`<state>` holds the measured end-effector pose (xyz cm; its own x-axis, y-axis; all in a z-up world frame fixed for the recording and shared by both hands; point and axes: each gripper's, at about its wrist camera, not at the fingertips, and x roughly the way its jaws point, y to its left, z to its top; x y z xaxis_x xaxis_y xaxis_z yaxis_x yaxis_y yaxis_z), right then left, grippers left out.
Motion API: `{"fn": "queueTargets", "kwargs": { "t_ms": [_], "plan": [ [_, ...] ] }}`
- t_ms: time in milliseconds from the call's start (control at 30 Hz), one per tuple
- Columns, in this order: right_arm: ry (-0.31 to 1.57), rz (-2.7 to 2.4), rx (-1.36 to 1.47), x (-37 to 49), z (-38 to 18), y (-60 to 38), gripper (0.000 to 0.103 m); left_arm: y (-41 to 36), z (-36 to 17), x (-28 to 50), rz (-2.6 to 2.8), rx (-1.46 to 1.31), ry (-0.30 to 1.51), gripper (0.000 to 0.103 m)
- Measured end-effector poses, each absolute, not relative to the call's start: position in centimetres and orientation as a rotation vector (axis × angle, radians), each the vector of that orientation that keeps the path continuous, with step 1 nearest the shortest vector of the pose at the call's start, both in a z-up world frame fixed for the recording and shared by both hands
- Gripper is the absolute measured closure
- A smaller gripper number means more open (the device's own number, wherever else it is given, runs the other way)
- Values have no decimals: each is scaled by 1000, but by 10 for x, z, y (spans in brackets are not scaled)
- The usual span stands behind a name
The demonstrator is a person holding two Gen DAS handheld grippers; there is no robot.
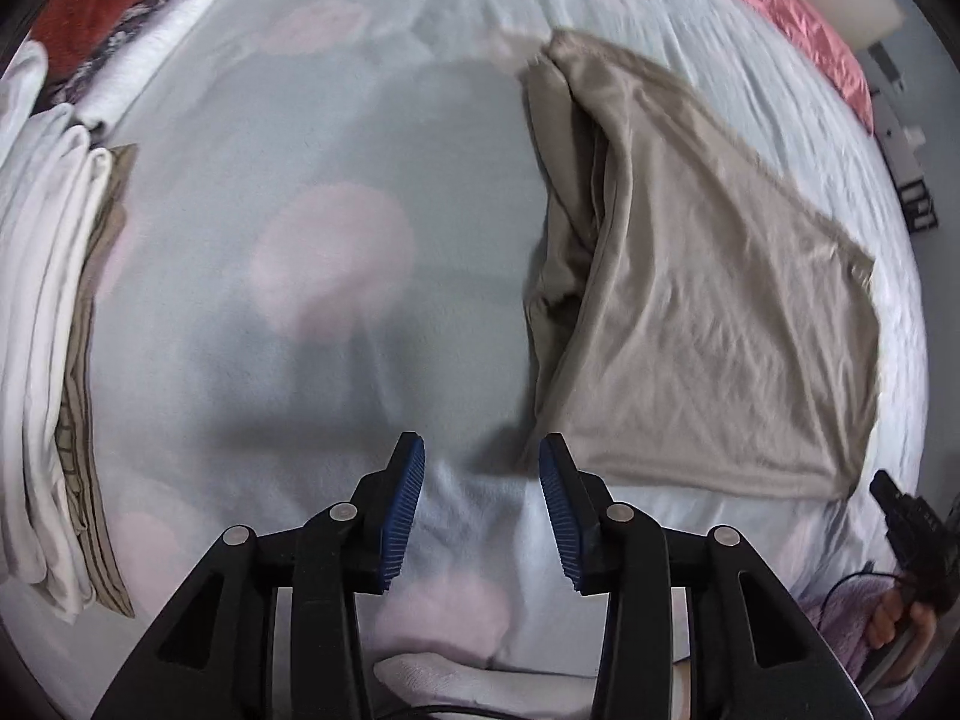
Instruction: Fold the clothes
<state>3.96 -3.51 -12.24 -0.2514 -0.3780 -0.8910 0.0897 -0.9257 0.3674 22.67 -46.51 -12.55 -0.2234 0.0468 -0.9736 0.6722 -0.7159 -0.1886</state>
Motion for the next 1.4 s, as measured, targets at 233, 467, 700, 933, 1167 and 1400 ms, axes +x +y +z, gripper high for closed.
{"fn": "queueTargets", "kwargs": {
  "t_ms": [233, 467, 700, 933, 1167, 1400],
  "plan": [
    [-351, -2282, 1533, 36, -106, -47, 85, -468, -105, 212, -2121, 1465, 820, 61],
    [-367, -2235, 1452, 30, -102, -62, 76, -446, -90, 234, -2230, 1391, 666, 61],
    [-382, -2160, 1456, 17, -108, -79, 60, -439, -78, 234, -2293, 1317, 481, 61],
    [-351, -2156, 1448, 2, -113, -95, 60, -446, -90, 211, -2275, 1311, 439, 61],
    [-349, -2170, 1446, -17, -117, -100, 60, -462, -97, 197, -2255, 1273, 458, 61],
    [-295, -2224, 1446, -41, -123, -109, 60, -484, -106, 189, -2217, 1220, 516, 61]
  ]
}}
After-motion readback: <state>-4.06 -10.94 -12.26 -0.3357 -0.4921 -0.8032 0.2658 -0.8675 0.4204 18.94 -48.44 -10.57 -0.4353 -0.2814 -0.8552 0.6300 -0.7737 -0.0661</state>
